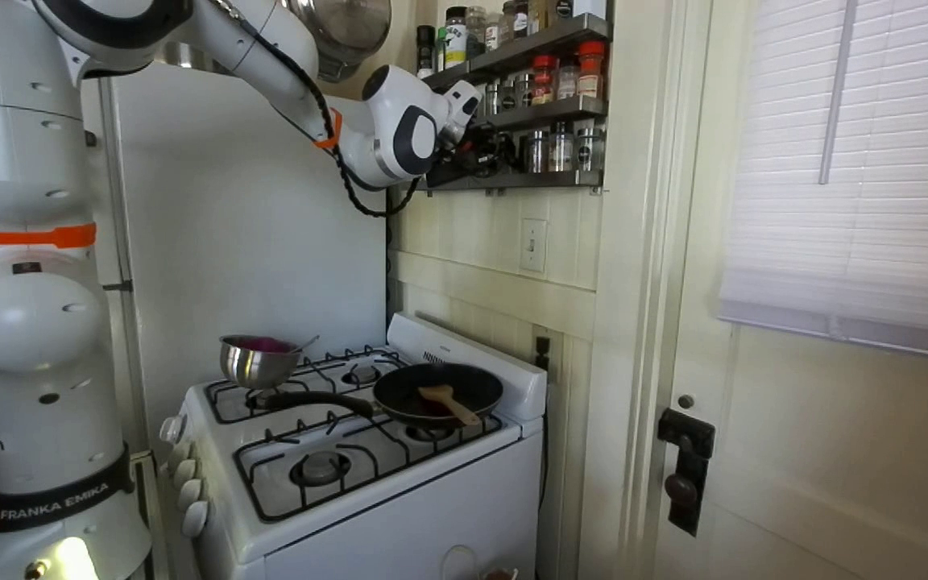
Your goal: Grab a bottle, then put some spice onto the pan
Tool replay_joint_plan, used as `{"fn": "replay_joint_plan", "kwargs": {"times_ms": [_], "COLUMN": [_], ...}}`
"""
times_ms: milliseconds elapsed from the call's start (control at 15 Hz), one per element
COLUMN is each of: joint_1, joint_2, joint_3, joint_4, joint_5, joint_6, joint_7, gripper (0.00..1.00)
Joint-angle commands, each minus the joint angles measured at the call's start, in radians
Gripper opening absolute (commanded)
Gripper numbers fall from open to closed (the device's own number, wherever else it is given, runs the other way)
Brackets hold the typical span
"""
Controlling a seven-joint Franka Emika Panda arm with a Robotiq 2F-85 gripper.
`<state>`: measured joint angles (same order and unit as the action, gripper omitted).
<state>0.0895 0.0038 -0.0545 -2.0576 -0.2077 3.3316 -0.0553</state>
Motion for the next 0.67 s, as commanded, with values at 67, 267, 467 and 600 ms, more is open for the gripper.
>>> {"fn": "replay_joint_plan", "kwargs": {"times_ms": [67,267,467,600], "joint_1": [-0.027,-0.036,-0.042,-0.045], "joint_2": [-0.013,-0.020,-0.024,-0.024], "joint_3": [0.039,0.040,0.041,0.043], "joint_4": [-0.036,-0.049,-0.072,-0.089], "joint_5": [0.010,0.008,0.007,0.005], "joint_6": [0.040,0.077,0.110,0.146], "joint_7": [-0.039,-0.046,-0.053,-0.055], "gripper": [0.23,0.23,0.23,0.23]}}
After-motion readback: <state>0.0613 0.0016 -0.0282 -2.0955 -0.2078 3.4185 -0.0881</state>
